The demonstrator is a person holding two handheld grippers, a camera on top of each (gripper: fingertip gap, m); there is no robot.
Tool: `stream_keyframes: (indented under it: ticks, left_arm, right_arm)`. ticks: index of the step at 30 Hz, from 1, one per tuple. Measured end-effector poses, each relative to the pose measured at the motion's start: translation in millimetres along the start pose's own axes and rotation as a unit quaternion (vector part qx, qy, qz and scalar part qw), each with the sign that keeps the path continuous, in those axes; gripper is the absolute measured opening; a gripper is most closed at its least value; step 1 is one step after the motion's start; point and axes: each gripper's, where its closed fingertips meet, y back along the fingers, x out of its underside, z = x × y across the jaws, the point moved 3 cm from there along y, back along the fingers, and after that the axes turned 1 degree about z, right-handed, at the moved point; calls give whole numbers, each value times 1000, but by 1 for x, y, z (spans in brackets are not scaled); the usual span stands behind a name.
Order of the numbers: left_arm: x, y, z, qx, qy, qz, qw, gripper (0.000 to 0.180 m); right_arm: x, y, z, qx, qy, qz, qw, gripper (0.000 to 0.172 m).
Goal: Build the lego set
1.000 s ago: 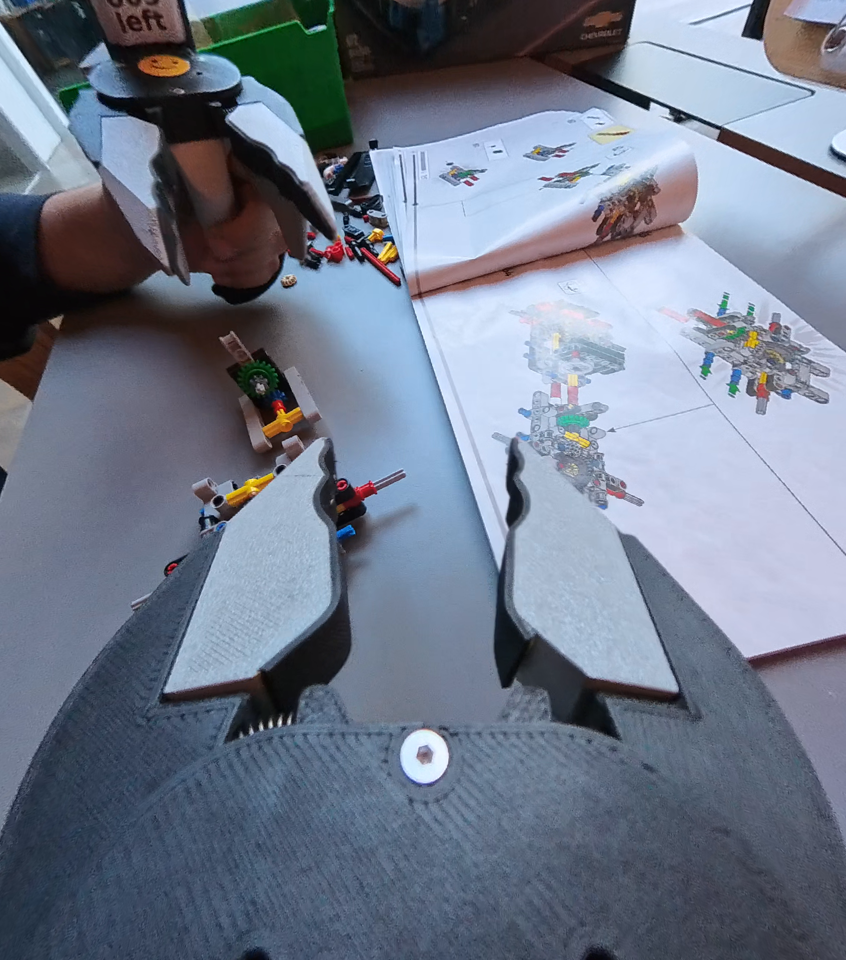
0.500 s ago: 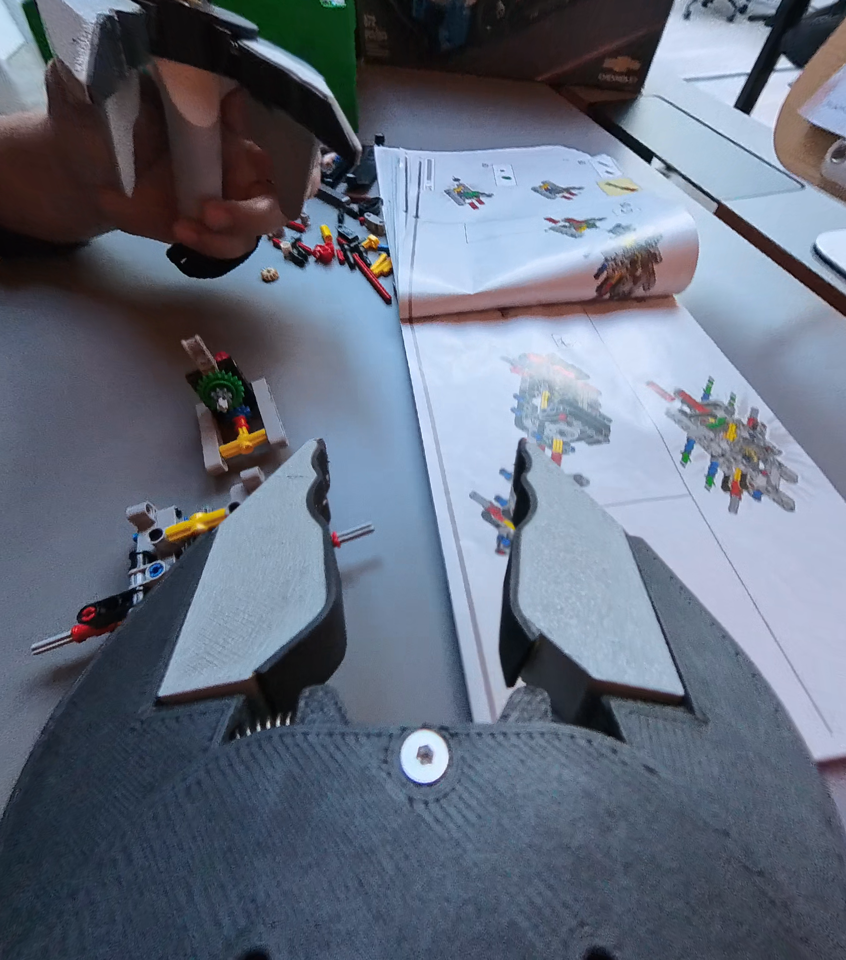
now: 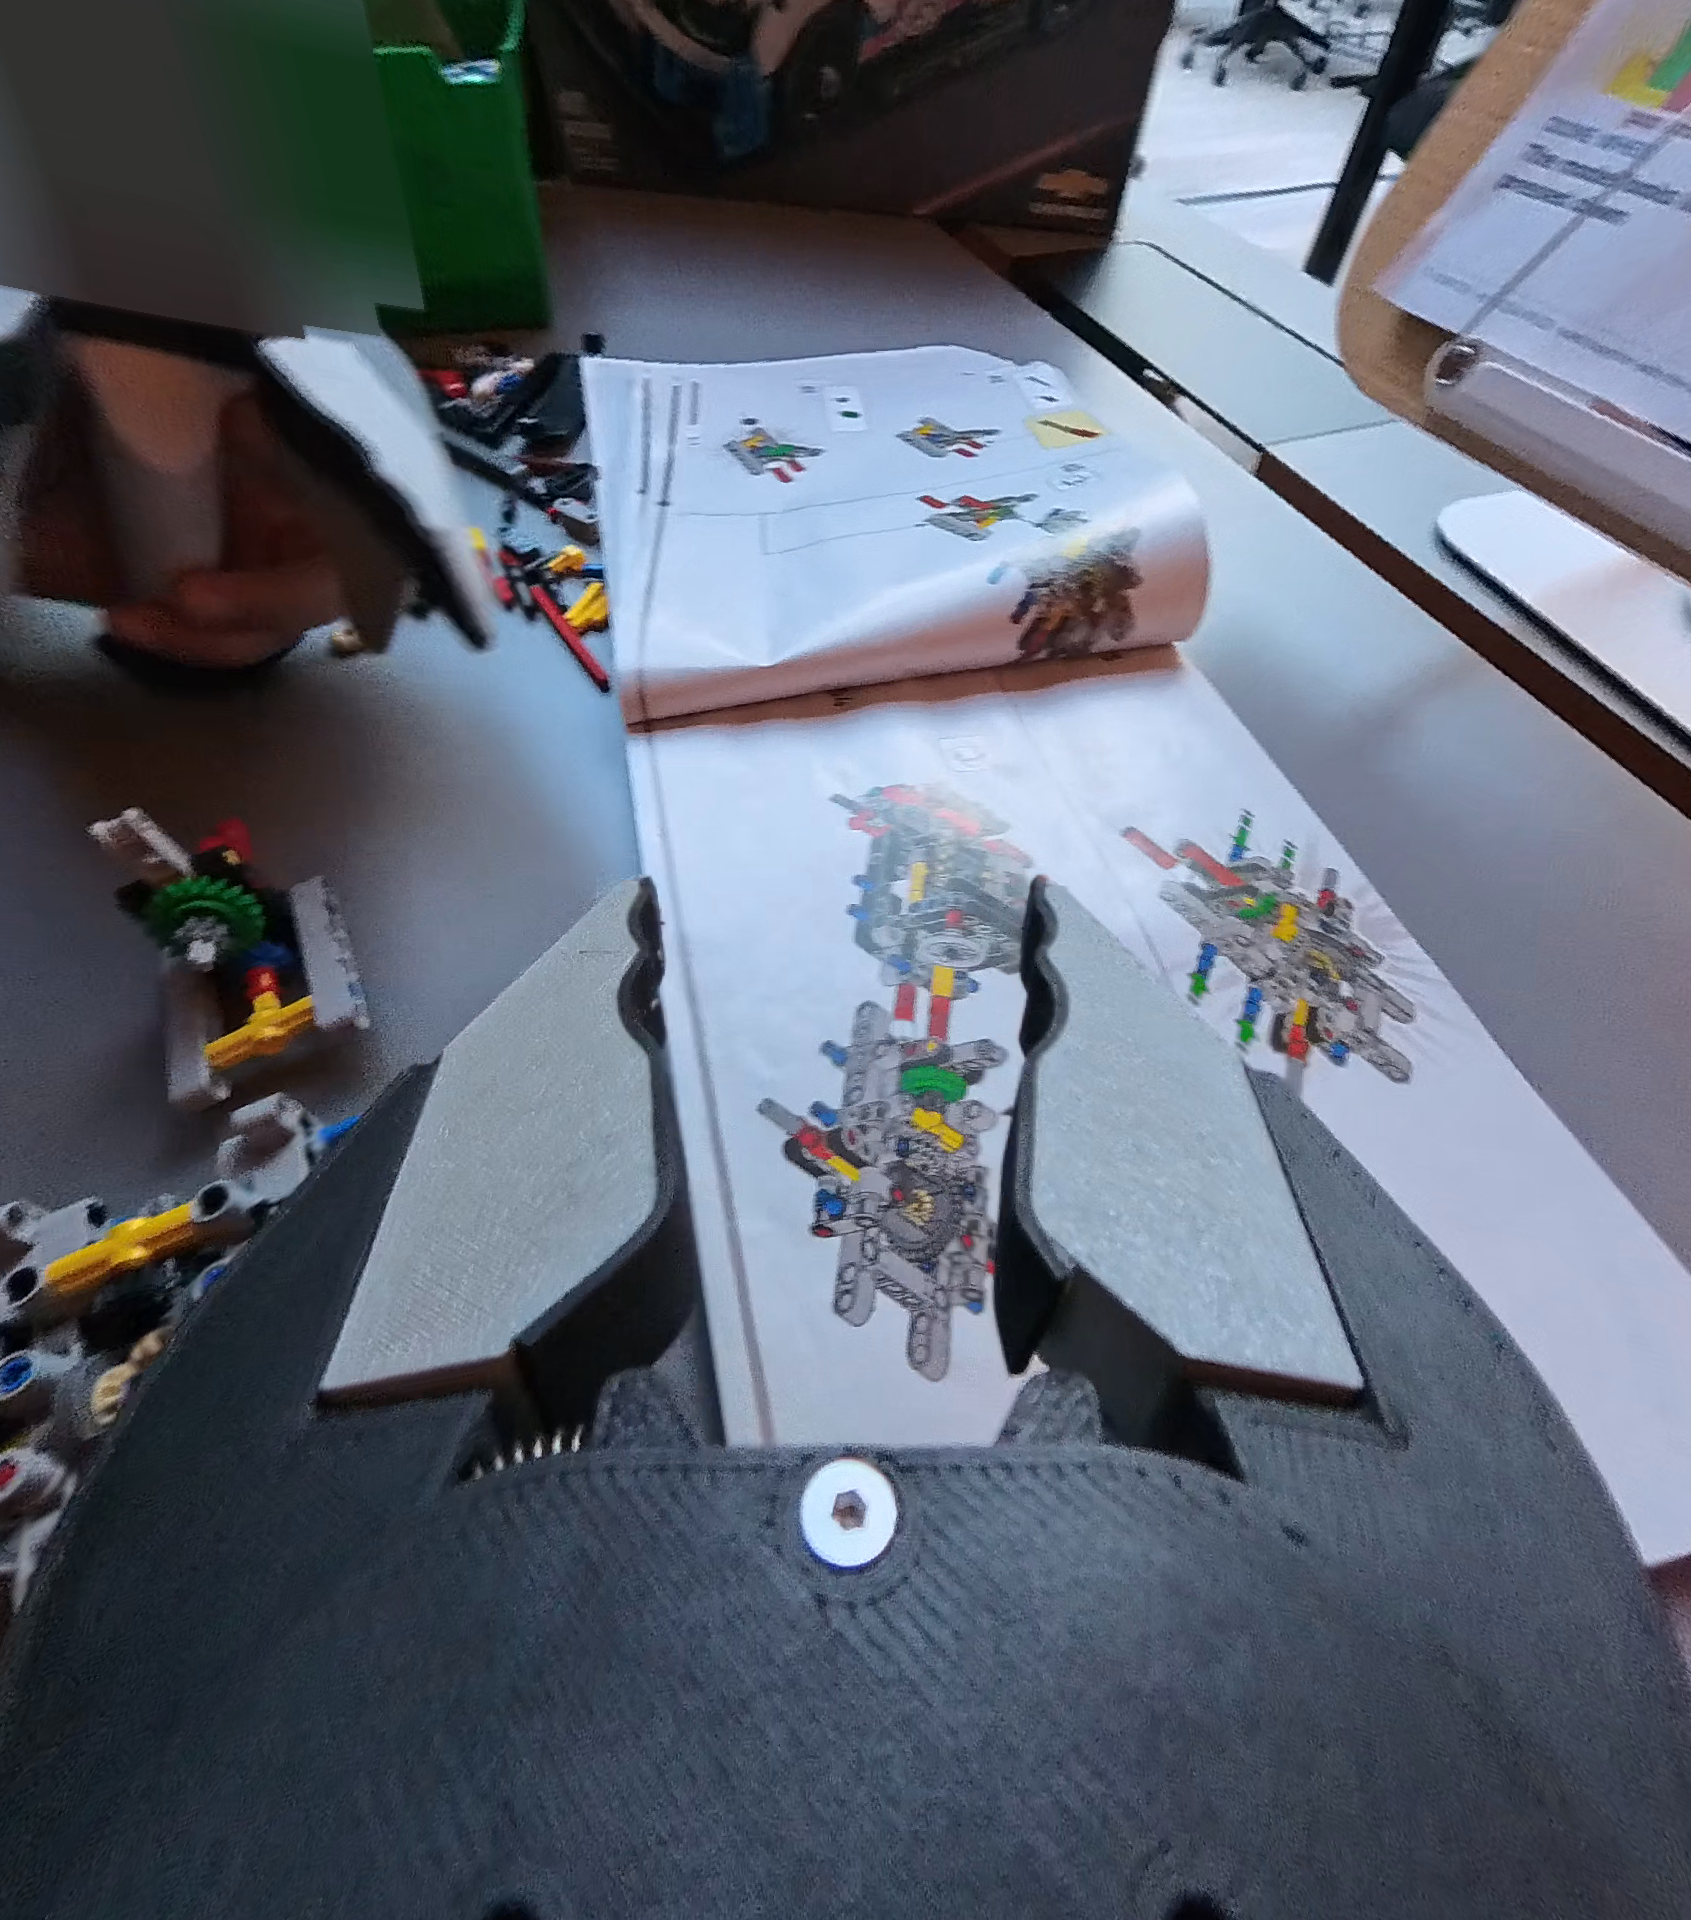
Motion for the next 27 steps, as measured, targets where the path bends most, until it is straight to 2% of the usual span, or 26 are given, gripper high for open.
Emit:
stream_keyframes:
  ticks: [3, 6, 9, 11, 13, 18, 21, 27]
  left_arm:
    - [-4, 7, -5, 20, 37, -14, 999, 75]
    - [-6, 13, -1, -15, -2, -7, 1000, 71]
    - [-4, 13, 1, -42, -28, 8, 999, 68]
    - [-1, 11, 1, -40, -23, 16, 999, 69]
    - [1, 9, 0, -32, -9, 19, 999, 69]
    - [4, 8, 3, -32, 3, 30, 999, 68]
    - [2, 9, 2, -28, 6, 28, 999, 67]
    - [2, 7, -3, 2, 37, 21, 999, 63]
  right_arm:
    - [-6, 0, -15, 27, -19, -14, 999, 65]
    - [-26, -10, -23, 19, -70, -22, 997, 64]
    - [-36, -42, -28, -44, -143, 33, 988, 65]
    - [-33, -68, -34, -91, -171, 92, 977, 49]
    - [-24, -93, -47, -97, -183, 147, 967, 46]
    - [-22, -138, -64, -118, -129, 177, 969, 11]
    - [-27, -150, -62, -120, -81, 145, 979, 8]
    - [-28, -151, -54, -93, -4, 137, 986, 12]
